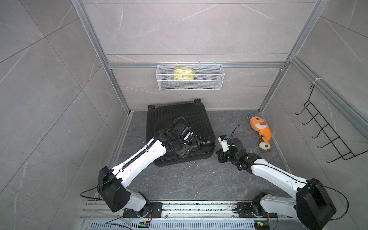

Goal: Close the suitcase zippers
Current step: Adjust the suitcase at the center of the board.

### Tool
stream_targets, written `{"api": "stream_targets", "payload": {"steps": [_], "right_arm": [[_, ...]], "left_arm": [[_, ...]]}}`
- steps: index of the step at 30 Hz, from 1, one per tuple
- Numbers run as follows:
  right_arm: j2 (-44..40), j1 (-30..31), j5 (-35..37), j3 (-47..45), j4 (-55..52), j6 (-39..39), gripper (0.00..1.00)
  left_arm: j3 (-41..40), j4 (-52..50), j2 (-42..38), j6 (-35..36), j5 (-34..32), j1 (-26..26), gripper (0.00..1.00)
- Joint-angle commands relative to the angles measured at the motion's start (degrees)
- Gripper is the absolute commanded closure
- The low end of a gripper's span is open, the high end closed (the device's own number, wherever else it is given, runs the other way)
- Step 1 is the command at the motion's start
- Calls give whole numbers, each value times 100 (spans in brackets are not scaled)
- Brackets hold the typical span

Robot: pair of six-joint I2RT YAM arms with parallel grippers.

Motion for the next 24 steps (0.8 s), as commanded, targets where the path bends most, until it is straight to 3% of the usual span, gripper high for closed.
{"api": "stream_targets", "payload": {"steps": [1, 7, 17, 21, 24], "right_arm": [[-224, 304, 345, -183, -119, 309, 100], [-184, 1001, 574, -109, 55, 382, 100], [215, 1836, 863, 141, 322, 328, 100], [513, 2186, 1013, 301, 442, 382, 100], [754, 2378, 1107, 429, 497, 409, 100]], "left_arm": [[-133, -3, 59, -667, -995, 531, 24], [-84, -154, -221, -963, -1423, 530, 22], [-77, -444, -1606, -1840, -1597, 507, 18], [-222, -406, -2019, -3235, -1922, 487, 20], [-232, -586, -2225, -4654, -1990, 485, 23]]}}
